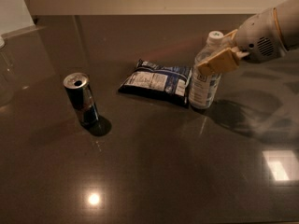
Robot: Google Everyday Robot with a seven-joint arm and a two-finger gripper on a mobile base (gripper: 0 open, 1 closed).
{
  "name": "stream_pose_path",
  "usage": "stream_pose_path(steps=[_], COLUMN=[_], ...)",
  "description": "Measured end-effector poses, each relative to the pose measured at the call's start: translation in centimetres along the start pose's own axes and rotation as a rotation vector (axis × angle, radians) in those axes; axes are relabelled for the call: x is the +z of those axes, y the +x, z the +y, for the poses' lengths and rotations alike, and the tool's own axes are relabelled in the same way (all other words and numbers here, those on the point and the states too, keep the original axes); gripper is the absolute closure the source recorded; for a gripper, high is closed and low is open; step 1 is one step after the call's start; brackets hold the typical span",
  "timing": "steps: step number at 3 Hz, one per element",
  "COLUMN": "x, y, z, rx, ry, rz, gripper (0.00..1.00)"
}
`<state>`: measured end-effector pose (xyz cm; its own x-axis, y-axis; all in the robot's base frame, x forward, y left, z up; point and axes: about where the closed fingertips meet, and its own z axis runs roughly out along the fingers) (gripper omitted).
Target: Move blue plastic bottle near blue chip bag
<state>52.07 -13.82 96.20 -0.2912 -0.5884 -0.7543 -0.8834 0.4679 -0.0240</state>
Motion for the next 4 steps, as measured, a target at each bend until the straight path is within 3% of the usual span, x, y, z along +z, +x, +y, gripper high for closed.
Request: stream_pose_path(steps=[3,4], x=[1.32,1.37], y=[0.68,0.52], z=[-0.27,-0.14], rx=[-0.004,-0.007], ry=[-0.036,-0.037], rz=[-0.023,-0.023], gripper=[0.13,0.0])
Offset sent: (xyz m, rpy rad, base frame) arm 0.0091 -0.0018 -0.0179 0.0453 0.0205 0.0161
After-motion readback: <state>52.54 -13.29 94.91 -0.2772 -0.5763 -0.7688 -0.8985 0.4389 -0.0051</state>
